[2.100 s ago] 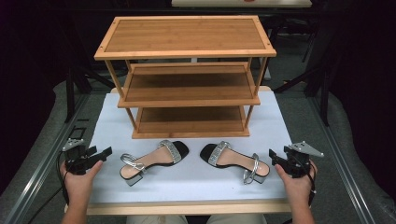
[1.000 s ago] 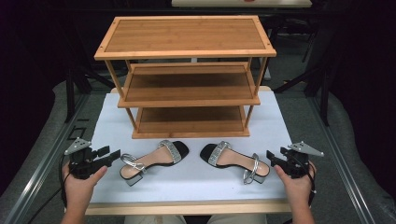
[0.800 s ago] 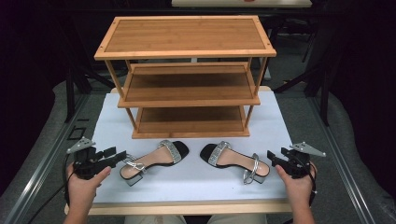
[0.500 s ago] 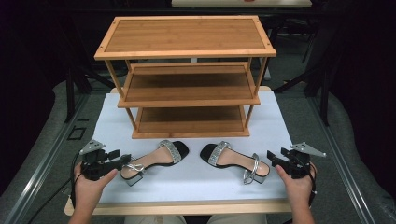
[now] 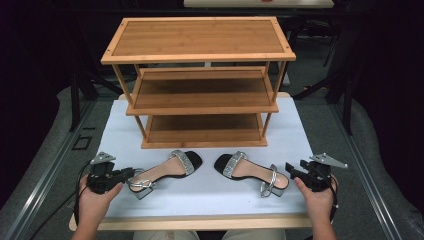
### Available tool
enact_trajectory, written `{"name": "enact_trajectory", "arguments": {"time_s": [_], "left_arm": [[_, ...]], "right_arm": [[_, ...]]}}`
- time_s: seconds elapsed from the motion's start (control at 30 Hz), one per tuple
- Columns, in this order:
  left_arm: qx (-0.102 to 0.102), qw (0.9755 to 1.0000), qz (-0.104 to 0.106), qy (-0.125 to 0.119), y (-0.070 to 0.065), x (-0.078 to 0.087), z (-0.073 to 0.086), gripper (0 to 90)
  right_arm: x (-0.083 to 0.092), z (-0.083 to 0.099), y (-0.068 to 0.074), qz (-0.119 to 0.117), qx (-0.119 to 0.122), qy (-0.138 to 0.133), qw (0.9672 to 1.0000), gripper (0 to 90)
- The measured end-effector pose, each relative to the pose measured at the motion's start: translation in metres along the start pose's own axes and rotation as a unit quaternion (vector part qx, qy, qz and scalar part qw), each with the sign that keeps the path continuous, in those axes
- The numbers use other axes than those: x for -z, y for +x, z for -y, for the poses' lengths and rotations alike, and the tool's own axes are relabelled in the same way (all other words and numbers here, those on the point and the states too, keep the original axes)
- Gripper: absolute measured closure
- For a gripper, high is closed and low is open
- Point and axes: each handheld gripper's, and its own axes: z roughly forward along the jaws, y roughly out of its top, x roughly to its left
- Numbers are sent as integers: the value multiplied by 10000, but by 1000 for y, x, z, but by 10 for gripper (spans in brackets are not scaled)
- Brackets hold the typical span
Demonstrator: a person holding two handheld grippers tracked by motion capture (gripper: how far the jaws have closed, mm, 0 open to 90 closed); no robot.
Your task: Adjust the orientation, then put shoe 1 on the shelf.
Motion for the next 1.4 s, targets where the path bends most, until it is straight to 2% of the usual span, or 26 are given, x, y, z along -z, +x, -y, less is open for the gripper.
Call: {"name": "enact_trajectory", "arguments": {"time_s": [0.13, 0.17, 0.2, 0.3, 0.43, 0.47, 0.63, 0.73, 0.8, 0.9, 0.97, 1.03, 1.13, 1.17, 1.2, 1.3, 1.4], "left_arm": [[-93, 10000, -11, -26, -1, 6, -3, 868], [-132, 9999, -56, -11, -1, 7, -4, 869], [-142, 9999, -78, -22, 0, 10, -5, 869], [-90, 9996, -248, -76, 10, 17, -4, 869], [1, 9994, -334, -93, 19, 22, -2, 870], [-2, 9990, -437, -113, 23, 25, -1, 872], [116, 9990, -413, -123, 30, 29, 1, 871], [67, 9991, -376, -171, 30, 30, -1, 863], [58, 9993, -305, -200, 29, 31, -4, 806], [16, 9990, -242, -368, 29, 36, -9, 649], [-20, 9994, -177, -302, 28, 37, -13, 543], [-110, 9994, -159, -302, 27, 37, -16, 527], [-272, 9994, -63, -203, 26, 35, -23, 453], [-385, 9992, -31, -59, 26, 34, -29, 439], [-385, 9992, -31, -59, 26, 34, -29, 432], [-572, 9983, -25, 80, 26, 34, -38, 417], [-636, 9975, 36, 298, 25, 33, -47, 393]], "right_arm": [[0, 1, -2, 19, 1, 14, 10000, 360], [-1, 1, -3, -2, -28, -63, 10000, 361], [0, 1, -3, 20, -34, -3, 10000, 361], [2, 1, -6, -8, -129, -101, 9999, 361], [3, 1, -7, -8, -165, -73, 9998, 361], [2, 1, -7, -7, -155, -73, 9999, 361], [2, 1, -7, 7, -131, -78, 9999, 361], [2, 0, -7, -12, -128, -86, 9999, 361], [2, 0, -7, -13, -136, -95, 9999, 361], [2, 1, -7, -53, -152, -100, 9998, 361], [1, 1, -6, -88, -171, -197, 9996, 361], [2, 1, -6, -77, -145, -121, 9998, 361], [0, 2, -3, -98, -105, -184, 9997, 360], [0, 2, -2, -114, -112, -185, 9997, 360], [0, 2, -2, -114, -112, -185, 9997, 360], [-1, 2, -2, -110, -93, -120, 9998, 359], [-2, 2, -4, -122, -134, -157, 9997, 360]]}}
